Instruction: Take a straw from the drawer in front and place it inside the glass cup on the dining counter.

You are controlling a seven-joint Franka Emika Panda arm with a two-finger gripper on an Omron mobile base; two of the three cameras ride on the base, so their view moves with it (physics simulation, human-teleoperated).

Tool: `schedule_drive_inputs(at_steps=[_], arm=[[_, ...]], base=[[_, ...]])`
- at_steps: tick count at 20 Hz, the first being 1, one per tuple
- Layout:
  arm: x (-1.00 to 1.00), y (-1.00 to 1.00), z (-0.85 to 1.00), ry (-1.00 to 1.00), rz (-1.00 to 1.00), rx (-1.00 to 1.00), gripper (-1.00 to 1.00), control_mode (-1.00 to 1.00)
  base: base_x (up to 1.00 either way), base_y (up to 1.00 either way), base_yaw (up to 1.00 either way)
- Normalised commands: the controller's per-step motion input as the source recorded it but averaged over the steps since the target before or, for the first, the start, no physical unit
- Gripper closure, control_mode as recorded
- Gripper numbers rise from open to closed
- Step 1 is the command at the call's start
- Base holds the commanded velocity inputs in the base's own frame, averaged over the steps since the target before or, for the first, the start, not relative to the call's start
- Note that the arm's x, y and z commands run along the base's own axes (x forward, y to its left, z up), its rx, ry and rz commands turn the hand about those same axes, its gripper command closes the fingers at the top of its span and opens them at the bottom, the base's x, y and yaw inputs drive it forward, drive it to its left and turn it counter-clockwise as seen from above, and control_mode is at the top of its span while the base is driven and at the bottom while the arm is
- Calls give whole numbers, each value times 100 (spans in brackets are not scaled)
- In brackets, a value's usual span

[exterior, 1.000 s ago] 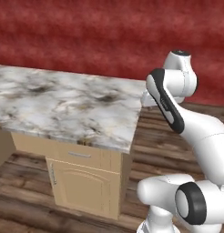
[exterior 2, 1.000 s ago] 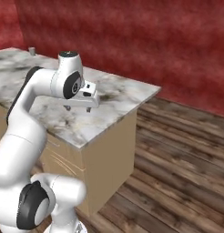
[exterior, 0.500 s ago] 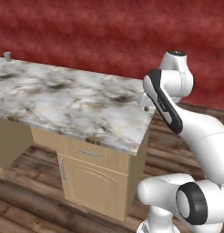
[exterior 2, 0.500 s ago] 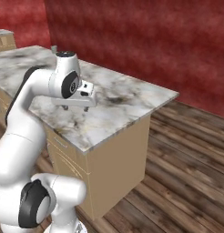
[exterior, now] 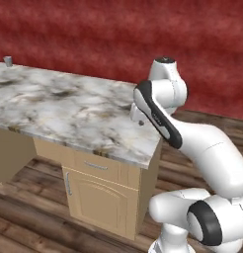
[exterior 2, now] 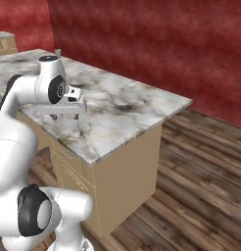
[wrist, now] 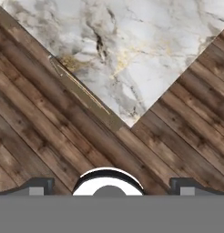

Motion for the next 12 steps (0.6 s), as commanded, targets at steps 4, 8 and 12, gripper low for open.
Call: schedule_drive_inputs(at_steps=[4,8,12], arm=[[-1,100,-21,0,0,-20,-100,-100],[0,100,-33,0,0,-27,-100,-100],[-4,94,-44,-10,0,-33,-100,-100]], base=[[0,0,0],[0,0,0],[0,0,0]])
